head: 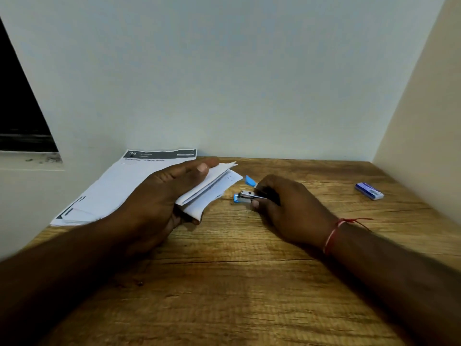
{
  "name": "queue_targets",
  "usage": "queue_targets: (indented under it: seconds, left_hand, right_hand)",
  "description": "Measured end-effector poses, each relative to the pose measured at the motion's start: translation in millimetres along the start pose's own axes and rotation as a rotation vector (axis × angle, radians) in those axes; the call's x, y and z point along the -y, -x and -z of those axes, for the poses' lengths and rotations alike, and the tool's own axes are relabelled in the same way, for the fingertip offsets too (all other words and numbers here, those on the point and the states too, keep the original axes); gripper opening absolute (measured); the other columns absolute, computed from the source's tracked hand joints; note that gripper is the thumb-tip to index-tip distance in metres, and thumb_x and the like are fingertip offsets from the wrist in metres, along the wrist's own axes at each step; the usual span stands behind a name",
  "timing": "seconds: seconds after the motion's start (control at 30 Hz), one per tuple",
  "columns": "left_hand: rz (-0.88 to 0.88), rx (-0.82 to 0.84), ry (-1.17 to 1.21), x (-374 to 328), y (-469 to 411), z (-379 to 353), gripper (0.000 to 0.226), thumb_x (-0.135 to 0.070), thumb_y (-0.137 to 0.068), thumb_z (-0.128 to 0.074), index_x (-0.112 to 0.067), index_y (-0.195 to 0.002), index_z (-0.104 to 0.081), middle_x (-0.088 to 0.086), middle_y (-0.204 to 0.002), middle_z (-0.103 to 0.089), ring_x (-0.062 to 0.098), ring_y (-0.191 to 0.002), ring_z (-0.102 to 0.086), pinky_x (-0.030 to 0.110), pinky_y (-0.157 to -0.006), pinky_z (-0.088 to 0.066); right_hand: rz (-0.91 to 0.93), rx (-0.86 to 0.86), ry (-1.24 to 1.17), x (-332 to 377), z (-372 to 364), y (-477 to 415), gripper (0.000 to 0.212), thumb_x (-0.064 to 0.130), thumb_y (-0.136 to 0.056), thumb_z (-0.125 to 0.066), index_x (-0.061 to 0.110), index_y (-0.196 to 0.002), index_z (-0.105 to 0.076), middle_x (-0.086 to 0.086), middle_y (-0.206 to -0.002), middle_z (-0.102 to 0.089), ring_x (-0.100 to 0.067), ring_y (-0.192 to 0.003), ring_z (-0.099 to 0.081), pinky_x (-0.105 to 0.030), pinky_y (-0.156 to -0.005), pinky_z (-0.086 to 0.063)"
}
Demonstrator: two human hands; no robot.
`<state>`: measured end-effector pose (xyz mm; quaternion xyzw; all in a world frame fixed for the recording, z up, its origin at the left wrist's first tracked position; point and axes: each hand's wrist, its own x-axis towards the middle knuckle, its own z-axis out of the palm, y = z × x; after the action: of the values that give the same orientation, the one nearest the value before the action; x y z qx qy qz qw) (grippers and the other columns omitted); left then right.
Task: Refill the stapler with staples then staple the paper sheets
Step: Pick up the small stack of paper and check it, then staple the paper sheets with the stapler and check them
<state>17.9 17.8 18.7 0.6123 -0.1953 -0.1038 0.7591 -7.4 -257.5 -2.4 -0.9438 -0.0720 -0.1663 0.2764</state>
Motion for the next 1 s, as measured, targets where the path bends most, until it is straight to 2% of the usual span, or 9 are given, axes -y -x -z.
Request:
queue_targets:
  seconds: [0.13,0.2,0.33,0.43,0.5,0.63,0.77,0.9,1.0]
  left_hand:
    - [-0.03,-0.055,-0.064,-1.9,0.5,0.9,0.055,-0.057,-0.083,-0.08,-0.041,-0.136,-0.083,0.013,-0.092,-0.077,0.026,-0.056,-0.057,0.027,-0.042,-0.042]
    - [-0.041,-0.073,-0.111,-1.5,-1.2,4.7,0.058,-0.059,-0.084,-0.081,-0.048,-0.141,-0.079,0.013,-0.083,-0.076,0.029,-0.059,-0.055,0.027,-0.045,-0.038]
    - [-0.087,-0.078,-0.184,0.7,-2.8,13.9,0.052,-0.052,-0.096,-0.082,-0.052,-0.147,-0.073,0.012,-0.072,-0.076,0.032,-0.06,-0.061,0.032,-0.053,-0.048]
    - [-0.125,-0.109,-0.226,0.4,-3.0,13.6,0.048,-0.048,-0.099,-0.083,-0.056,-0.145,-0.073,0.017,-0.1,-0.085,0.032,-0.077,-0.075,0.043,-0.068,-0.058]
    - [-0.154,-0.133,-0.249,-0.1,-2.6,12.1,0.049,-0.046,-0.097,-0.085,-0.059,-0.143,-0.073,0.016,-0.117,-0.085,0.029,-0.085,-0.082,0.04,-0.067,-0.064]
    - [-0.255,-0.146,-0.364,-1.2,0.8,13.7,0.061,-0.041,-0.101,-0.087,-0.069,-0.149,-0.062,0.002,-0.107,-0.085,0.011,-0.08,-0.081,0.035,-0.06,-0.066]
    - [-0.276,-0.172,-0.402,-1.3,0.7,11.9,0.067,-0.053,-0.089,-0.089,-0.062,-0.15,-0.063,-0.009,-0.117,-0.088,0.01,-0.102,-0.085,0.027,-0.079,-0.066]
    - [-0.252,-0.154,-0.319,0.6,1.4,7.8,0.045,-0.042,-0.09,-0.093,-0.046,-0.132,-0.077,-0.005,-0.118,-0.089,0.013,-0.1,-0.088,0.029,-0.068,-0.069]
    - [-0.254,-0.155,-0.32,1.3,3.6,4.1,0.029,-0.034,-0.094,-0.095,-0.042,-0.117,-0.081,-0.005,-0.114,-0.09,0.008,-0.092,-0.088,0.021,-0.055,-0.063]
  right_hand:
    - [-0.036,0.1,-0.463,14.2,2.8,11.1,0.008,0.021,-0.11,-0.067,0.025,-0.117,-0.07,-0.005,-0.089,-0.077,-0.009,-0.072,-0.068,-0.026,-0.065,-0.054]
    - [-0.106,0.161,-0.623,25.1,0.6,19.3,0.012,0.023,-0.111,-0.067,0.019,-0.122,-0.07,-0.008,-0.073,-0.07,-0.014,-0.061,-0.062,-0.025,-0.053,-0.05]
    - [-0.253,0.325,-0.854,42.6,4.8,26.0,0.057,0.066,-0.1,-0.066,0.011,-0.117,-0.074,-0.002,-0.069,-0.056,-0.014,-0.053,-0.046,-0.027,-0.048,-0.033]
    - [-0.271,0.409,-1.144,46.5,10.5,25.1,0.077,0.071,-0.099,-0.058,0.003,-0.131,-0.072,-0.007,-0.084,-0.055,-0.018,-0.061,-0.044,-0.035,-0.054,-0.025]
    - [-0.27,0.434,-1.244,45.4,12.2,23.6,0.082,0.069,-0.099,-0.058,0.0,-0.141,-0.067,-0.007,-0.094,-0.058,-0.018,-0.067,-0.047,-0.036,-0.058,-0.026]
    - [-0.232,0.437,-1.256,44.4,12.8,23.7,0.073,0.059,-0.102,-0.061,-0.006,-0.133,-0.067,-0.007,-0.091,-0.062,-0.017,-0.067,-0.052,-0.031,-0.054,-0.038]
    - [-0.145,0.354,-1.083,45.4,11.3,27.0,0.054,0.04,-0.092,-0.084,-0.004,-0.113,-0.06,-0.013,-0.079,-0.068,-0.018,-0.047,-0.054,-0.03,-0.049,-0.038]
    - [-0.128,0.168,-0.831,49.0,9.8,28.1,0.034,0.025,-0.095,-0.086,0.006,-0.11,-0.063,-0.01,-0.067,-0.069,-0.016,-0.04,-0.052,-0.023,-0.04,-0.04]
    - [-0.105,0.067,-0.709,48.2,6.8,27.8,0.019,0.023,-0.1,-0.081,0.029,-0.116,-0.073,0.003,-0.063,-0.061,-0.01,-0.051,-0.051,-0.021,-0.045,-0.044]
